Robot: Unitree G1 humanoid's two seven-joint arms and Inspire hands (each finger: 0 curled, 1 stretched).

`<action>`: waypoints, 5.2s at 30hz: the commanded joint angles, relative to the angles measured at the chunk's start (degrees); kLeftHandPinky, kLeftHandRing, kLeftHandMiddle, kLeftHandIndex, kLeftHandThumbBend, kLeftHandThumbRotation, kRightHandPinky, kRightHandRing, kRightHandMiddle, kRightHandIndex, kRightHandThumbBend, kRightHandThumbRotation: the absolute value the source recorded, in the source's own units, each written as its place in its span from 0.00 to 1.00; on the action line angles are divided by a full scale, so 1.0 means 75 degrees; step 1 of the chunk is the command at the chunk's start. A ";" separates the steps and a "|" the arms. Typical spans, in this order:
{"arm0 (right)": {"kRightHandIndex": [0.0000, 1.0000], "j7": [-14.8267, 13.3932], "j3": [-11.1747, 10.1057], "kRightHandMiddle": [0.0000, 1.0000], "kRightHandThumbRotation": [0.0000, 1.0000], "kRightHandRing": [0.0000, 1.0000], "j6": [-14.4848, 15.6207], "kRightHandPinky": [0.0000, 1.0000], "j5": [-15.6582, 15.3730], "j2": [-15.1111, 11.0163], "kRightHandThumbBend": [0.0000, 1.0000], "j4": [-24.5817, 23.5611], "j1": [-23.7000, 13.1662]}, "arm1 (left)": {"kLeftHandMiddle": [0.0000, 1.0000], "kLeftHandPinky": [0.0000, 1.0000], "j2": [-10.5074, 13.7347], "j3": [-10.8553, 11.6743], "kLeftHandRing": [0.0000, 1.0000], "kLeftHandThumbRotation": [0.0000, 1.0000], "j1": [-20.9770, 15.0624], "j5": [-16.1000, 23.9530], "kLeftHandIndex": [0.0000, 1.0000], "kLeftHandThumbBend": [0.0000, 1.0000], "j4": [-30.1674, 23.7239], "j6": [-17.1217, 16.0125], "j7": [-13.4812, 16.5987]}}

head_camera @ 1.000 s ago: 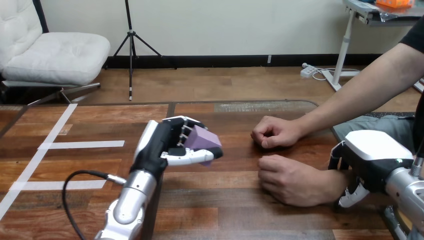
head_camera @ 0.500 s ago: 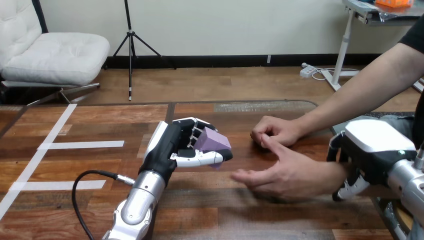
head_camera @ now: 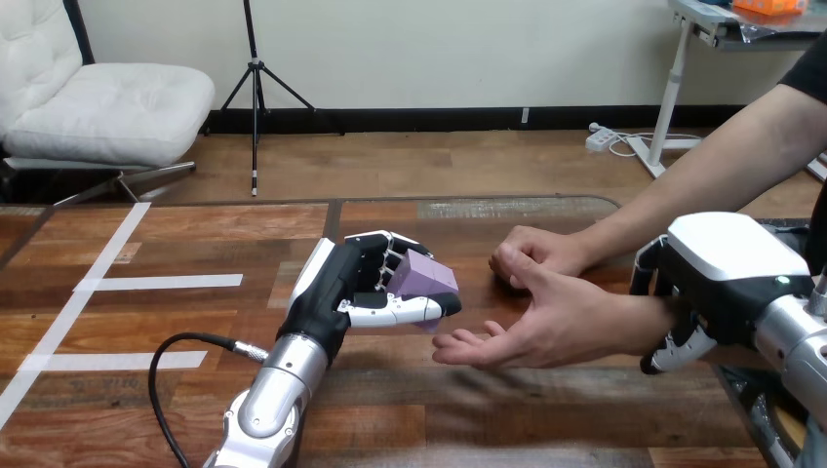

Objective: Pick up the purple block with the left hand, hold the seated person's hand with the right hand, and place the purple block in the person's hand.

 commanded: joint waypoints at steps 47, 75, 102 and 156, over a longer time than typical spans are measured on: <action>0.50 0.0302 -0.0320 0.50 0.00 0.43 0.0014 0.36 -0.0323 -0.0149 0.82 -0.1306 -0.0866 | 0.46 0.32 -0.0210 0.0334 0.38 0.13 -0.0392 -0.0269 0.48 0.83 -0.0288 0.0153 -0.0489; 0.52 0.0494 -0.0401 0.52 0.00 0.46 0.0043 0.39 -0.0327 -0.0151 0.75 -0.1470 -0.1042 | 0.46 0.34 -0.0725 0.0307 0.39 0.12 -0.0316 -0.0833 0.49 0.87 -0.0674 0.0499 -0.1598; 0.53 0.0494 -0.0440 0.53 0.00 0.47 0.0019 0.40 -0.0317 -0.0189 0.76 -0.1425 -0.1096 | 0.46 0.35 -0.1339 -0.0003 0.40 0.15 -0.0032 -0.1173 0.49 0.88 -0.2100 0.0992 -0.2098; 0.72 0.0657 -0.0432 0.71 0.00 0.65 -0.0311 0.54 -0.0755 -0.0353 0.90 -0.1522 -0.0954 | 0.69 0.50 -0.0958 -0.0398 0.62 0.34 0.0025 -0.0833 0.70 0.91 -0.2377 0.1162 -0.2961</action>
